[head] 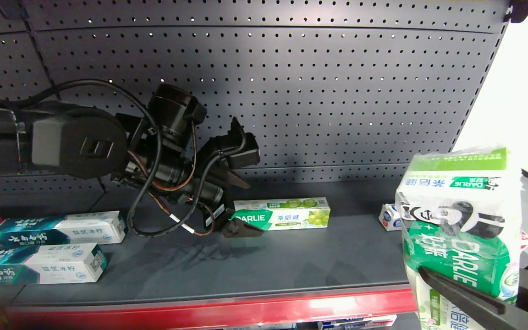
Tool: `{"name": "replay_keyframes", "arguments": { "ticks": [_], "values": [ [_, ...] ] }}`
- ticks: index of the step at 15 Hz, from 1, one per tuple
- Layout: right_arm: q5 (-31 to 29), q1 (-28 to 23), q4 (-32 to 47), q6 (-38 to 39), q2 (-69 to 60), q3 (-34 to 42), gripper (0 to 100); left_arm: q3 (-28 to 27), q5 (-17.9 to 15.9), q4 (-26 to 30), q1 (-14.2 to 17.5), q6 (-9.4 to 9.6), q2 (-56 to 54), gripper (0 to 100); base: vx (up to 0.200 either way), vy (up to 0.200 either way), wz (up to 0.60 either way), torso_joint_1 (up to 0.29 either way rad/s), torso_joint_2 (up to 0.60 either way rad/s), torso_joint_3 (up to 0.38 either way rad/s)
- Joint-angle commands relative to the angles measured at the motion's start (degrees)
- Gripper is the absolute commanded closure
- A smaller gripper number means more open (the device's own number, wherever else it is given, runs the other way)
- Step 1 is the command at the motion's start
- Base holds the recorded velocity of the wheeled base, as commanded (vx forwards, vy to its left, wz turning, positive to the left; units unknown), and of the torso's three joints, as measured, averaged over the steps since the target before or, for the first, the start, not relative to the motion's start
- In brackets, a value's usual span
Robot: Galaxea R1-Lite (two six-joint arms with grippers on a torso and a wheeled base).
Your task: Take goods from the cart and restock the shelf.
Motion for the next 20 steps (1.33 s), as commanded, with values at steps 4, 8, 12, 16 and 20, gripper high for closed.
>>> {"name": "replay_keyframes", "arguments": {
  "ticks": [4,8,12,16,20],
  "values": [
    [0.07,1.36,-0.11,-0.36,-0.13,0.69,100,-8.72,-3.06,8.97,2.9,3.94,4.54,0,0.0,0.0,0.0,0.0,0.0,0.0],
    [0.07,1.8,-0.02,-0.36,-1.36,1.83,100,-10.83,-3.15,8.97,2.72,4.91,7.44,0,0.0,0.0,0.0,0.0,0.0,0.0],
    [0.07,2.51,-0.02,-0.36,-1.36,1.57,100,-11.97,-3.15,9.06,3.08,5.52,8.85,0,0.0,0.0,0.0,0.0,0.0,0.0],
    [0.07,2.59,-0.02,-0.36,-1.36,1.74,100,-12.5,-3.15,8.97,3.08,5.61,9.81,0,0.0,0.0,0.0,0.0,0.0,0.0],
    [0.07,2.59,-0.02,-0.36,-1.45,1.83,100,-14.79,-3.15,9.15,2.9,6.23,12.19,0,0.0,0.0,0.0,0.0,0.0,0.0]
  ]
}}
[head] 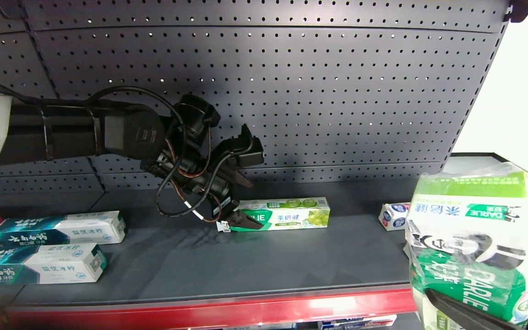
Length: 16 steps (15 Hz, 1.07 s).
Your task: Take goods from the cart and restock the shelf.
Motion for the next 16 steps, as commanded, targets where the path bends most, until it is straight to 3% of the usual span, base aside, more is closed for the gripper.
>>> {"name": "replay_keyframes", "arguments": {
  "ticks": [1,3,14,16],
  "values": [
    [-0.01,0.03,-0.02,-0.03,-0.01,0.1,100,-0.33,0.0,0.12,-0.11,0.42,1.06,0,0.0,0.0,0.0,0.0,0.0,0.0],
    [-0.01,0.3,-0.02,-0.03,-0.1,0.1,100,-0.68,0.0,0.91,0.24,1.74,1.59,0,0.0,0.0,0.0,0.0,0.0,0.0],
    [-0.1,1.0,-0.02,-0.03,-1.24,0.8,100,-3.76,0.52,2.14,0.06,1.65,4.75,0,0.0,0.0,0.0,0.0,0.0,0.0],
    [-0.1,1.0,-0.02,-0.03,-1.24,0.8,100,-4.9,0.61,4.95,0.06,1.74,4.75,0,0.0,0.0,0.0,0.0,0.0,0.0]
  ]
}}
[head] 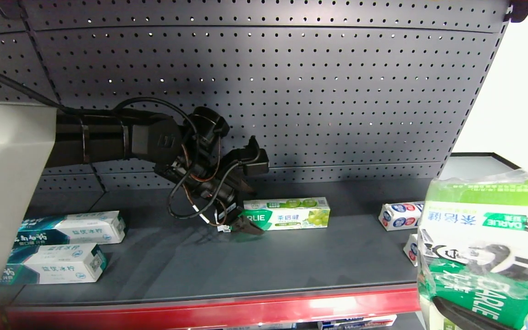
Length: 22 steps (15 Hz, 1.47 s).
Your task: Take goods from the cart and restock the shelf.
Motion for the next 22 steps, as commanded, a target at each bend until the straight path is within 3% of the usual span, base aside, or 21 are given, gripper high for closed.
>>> {"name": "replay_keyframes", "arguments": {
  "ticks": [1,12,14,15,18,22],
  "values": [
    [-0.04,0.15,-0.02,0.08,-0.03,0.0,100,-2.0,-0.05,2.75,-0.01,0.19,0.18,0,0.0,0.0,0.0,0.0,0.0,0.0],
    [-0.13,0.33,-0.02,0.08,-0.11,0.09,100,-4.55,0.48,3.46,-1.15,0.37,3.35,0,0.0,0.0,0.0,0.0,0.0,0.0],
    [-0.13,0.33,-0.02,0.08,-0.11,0.17,100,-4.99,0.39,3.72,-1.06,2.66,3.87,0,0.0,0.0,0.0,0.0,0.0,0.0],
    [-0.13,0.33,-0.02,0.08,-0.11,0.09,100,-5.08,0.39,3.98,-0.98,2.74,4.05,100,0.0,0.0,0.0,0.0,0.0,0.0],
    [-0.13,0.5,-0.02,0.17,-0.29,0.17,100,-5.78,1.97,4.95,-1.85,2.66,4.58,100,0.0,0.0,0.0,0.0,0.0,0.0],
    [-0.21,0.5,-0.02,0.17,-0.38,0.61,100,-5.16,1.53,5.21,-2.12,2.74,4.4,100,0.0,0.0,0.0,0.0,0.0,0.0]
  ]
}}
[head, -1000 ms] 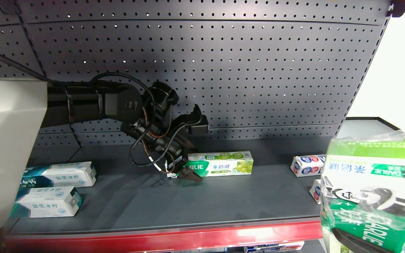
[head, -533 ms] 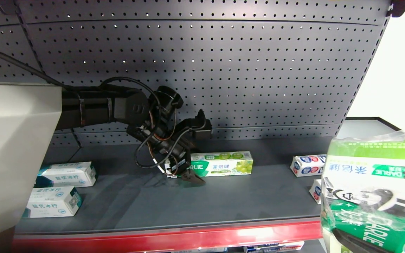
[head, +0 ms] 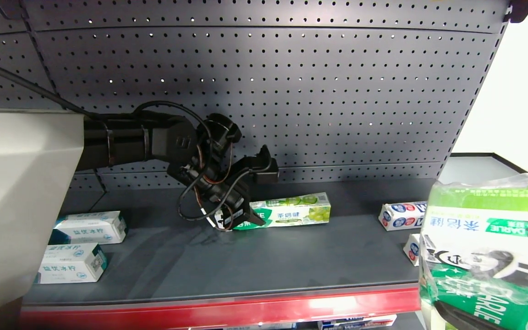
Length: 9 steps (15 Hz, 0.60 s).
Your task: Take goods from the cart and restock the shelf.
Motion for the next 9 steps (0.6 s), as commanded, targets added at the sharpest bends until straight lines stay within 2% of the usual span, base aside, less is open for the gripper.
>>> {"name": "replay_keyframes", "arguments": {
  "ticks": [1,5,9],
  "values": [
    [-0.02,0.0,-0.04,0.06,-0.31,0.3,100,0.22,-0.23,0.18,-0.37,0.03,0.17,100,0.0,0.0,0.0,0.0,0.0,0.0],
    [-0.11,-0.09,-0.04,0.23,-0.58,0.56,100,3.48,0.04,0.18,-2.92,-0.15,-2.73,100,0.0,0.0,0.0,0.0,0.0,0.0],
    [-0.11,-0.09,-0.04,0.15,-0.58,0.56,100,6.29,1.53,0.18,-4.59,-1.29,-7.04,100,0.0,0.0,0.0,0.0,0.0,0.0]
  ]
}}
